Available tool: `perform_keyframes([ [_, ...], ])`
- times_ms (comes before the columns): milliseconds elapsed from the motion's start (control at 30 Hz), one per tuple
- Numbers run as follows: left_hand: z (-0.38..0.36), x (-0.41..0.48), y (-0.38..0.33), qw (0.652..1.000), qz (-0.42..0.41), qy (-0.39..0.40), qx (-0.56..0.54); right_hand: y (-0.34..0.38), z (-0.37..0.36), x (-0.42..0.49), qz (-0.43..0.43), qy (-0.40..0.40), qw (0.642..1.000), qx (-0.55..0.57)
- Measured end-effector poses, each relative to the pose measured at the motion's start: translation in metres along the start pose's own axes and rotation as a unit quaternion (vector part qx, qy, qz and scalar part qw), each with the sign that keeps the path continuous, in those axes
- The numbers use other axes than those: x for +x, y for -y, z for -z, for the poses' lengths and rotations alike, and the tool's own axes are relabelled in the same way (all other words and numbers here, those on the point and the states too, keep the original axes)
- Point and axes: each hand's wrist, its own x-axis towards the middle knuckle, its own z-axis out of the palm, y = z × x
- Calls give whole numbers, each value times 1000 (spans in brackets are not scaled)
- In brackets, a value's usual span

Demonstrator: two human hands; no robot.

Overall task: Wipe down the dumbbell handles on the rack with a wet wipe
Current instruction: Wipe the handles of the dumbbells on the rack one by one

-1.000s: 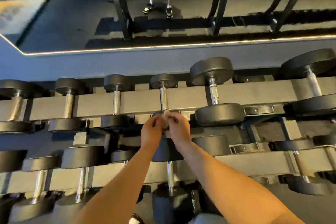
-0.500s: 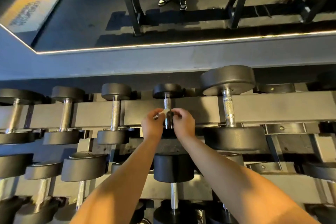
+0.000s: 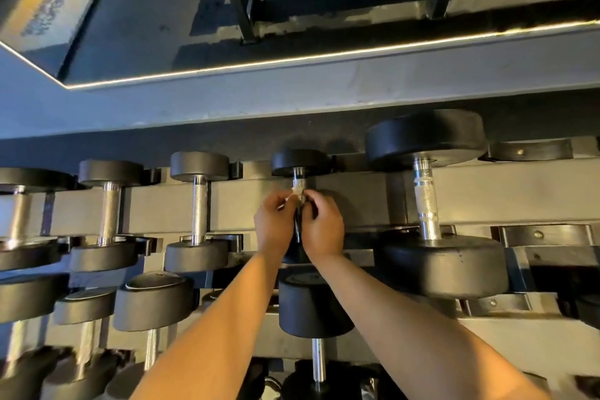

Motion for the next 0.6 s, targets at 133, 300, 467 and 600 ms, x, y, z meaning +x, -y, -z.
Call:
perform_keyframes([
  [133,3,-3,3,999,15,-6,-33,4,5,-2,-10,15,1000,10],
  [300,-8,12,-19,998,-15,-7,-55,2,7,-1,-20,17,999,45],
  [467,-5,-10,-17,1000,-12,-1,4,-1,14,0,-33,5,998,57],
  [600,3,-27,-1,1000,0,25,5,6,17,-9,-63,17,997,34],
])
